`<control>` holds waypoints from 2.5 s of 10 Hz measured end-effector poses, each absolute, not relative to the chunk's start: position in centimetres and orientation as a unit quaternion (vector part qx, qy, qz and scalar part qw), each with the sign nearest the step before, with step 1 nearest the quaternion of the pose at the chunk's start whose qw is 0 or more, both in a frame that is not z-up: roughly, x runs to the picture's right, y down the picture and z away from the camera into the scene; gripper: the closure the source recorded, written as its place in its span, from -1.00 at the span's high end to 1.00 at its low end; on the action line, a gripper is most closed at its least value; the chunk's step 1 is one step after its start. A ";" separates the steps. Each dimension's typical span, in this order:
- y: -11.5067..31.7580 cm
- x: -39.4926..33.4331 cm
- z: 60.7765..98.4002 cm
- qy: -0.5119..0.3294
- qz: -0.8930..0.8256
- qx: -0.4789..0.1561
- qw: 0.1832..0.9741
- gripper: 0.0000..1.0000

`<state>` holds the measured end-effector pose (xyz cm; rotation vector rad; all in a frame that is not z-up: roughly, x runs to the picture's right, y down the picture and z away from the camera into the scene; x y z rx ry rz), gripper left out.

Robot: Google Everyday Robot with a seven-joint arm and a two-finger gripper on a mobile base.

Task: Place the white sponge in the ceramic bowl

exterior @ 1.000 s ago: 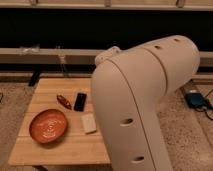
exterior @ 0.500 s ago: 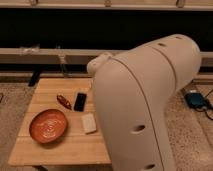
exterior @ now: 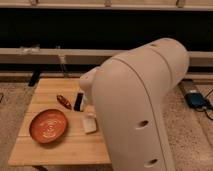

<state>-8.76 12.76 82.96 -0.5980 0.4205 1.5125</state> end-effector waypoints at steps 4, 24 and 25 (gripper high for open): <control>15.9 -9.9 84.8 0.211 0.610 -0.270 0.715 0.44; 14.9 -10.4 82.1 0.241 0.589 -0.254 0.729 -1.00; 13.4 -11.2 80.1 0.227 0.587 -0.254 0.734 -1.00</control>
